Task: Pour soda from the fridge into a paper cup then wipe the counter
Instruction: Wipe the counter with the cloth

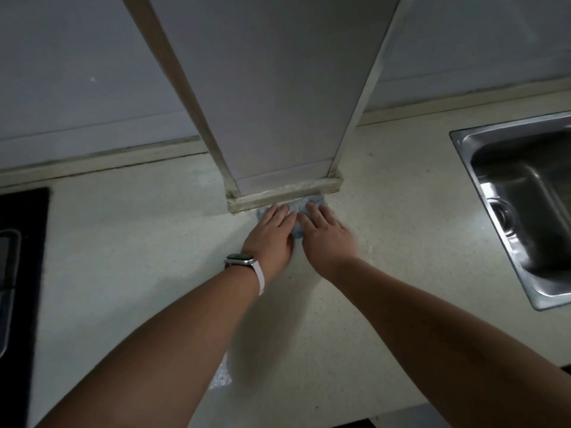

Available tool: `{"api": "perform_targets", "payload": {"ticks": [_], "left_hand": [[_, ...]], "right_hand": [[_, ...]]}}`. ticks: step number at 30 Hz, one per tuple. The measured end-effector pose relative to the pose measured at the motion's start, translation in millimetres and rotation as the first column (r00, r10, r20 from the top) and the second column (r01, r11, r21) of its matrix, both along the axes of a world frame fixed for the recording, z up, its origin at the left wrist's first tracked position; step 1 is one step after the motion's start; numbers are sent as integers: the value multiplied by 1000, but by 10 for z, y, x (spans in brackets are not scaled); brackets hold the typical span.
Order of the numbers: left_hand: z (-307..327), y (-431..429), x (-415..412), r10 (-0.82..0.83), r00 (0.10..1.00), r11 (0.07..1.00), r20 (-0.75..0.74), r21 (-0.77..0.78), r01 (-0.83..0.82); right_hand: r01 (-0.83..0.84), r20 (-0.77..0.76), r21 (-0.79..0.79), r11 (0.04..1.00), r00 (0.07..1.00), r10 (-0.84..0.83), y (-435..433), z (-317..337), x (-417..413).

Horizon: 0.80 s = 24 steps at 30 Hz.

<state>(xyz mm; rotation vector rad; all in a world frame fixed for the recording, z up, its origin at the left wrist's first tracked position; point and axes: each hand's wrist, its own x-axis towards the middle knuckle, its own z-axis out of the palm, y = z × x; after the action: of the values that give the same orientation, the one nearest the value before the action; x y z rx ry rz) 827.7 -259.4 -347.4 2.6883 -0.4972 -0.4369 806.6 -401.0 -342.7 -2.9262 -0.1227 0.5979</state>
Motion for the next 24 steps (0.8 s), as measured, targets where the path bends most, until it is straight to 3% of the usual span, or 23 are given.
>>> {"api": "perform_targets", "payload": {"ticks": [17,24], "left_hand": [[-35,-616,66,-95,995,994,-1,60,95],[35,-861,-100,-96,993,992,-69,74,101]], "right_hand": [[98,41,115,988,994,-103,-696,-48,-40],[41,-11,140,989,999,-40,-1031,-23,-152]]}}
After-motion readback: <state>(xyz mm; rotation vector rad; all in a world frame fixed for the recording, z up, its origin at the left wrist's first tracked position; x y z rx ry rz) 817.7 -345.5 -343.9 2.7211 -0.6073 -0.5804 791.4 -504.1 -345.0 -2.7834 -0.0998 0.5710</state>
